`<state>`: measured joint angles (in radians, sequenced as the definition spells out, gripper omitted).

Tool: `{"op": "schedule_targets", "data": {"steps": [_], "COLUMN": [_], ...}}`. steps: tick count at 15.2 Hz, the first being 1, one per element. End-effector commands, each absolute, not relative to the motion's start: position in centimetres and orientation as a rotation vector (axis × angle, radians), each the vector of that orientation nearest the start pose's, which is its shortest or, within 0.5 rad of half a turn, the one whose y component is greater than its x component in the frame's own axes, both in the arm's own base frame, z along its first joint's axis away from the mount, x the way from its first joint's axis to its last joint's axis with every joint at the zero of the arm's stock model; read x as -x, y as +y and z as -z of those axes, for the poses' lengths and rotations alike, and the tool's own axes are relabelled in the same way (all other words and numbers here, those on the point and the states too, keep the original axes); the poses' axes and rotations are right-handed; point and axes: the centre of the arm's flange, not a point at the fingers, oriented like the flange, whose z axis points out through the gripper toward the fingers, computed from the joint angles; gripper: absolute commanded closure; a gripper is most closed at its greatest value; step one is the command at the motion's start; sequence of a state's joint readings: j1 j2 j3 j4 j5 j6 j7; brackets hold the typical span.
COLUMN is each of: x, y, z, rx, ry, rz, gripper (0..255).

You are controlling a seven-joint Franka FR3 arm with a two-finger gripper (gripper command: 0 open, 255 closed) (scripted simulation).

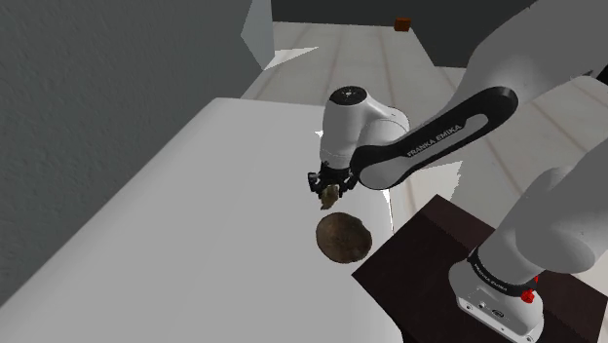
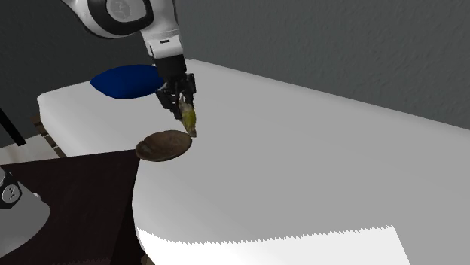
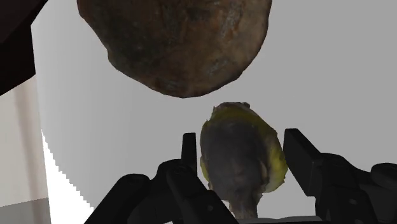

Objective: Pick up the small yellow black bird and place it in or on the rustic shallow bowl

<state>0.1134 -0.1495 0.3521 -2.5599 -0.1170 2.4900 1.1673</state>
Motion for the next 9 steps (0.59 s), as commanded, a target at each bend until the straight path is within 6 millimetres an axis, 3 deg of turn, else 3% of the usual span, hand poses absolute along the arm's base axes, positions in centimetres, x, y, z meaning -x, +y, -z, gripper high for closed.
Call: {"op": "schedule_targets", "data": {"steps": [1,5,9], "x": [-37.2,-32.3,-32.3], "y": [19.9,20.2,20.2], "z": [-32.3,-32.5,-30.4], "rx": [3.022,3.022,3.022], "ry": [0.959,0.959,0.959], "rz": [0.22,0.22,0.22], "gripper": [255,255,255]}}
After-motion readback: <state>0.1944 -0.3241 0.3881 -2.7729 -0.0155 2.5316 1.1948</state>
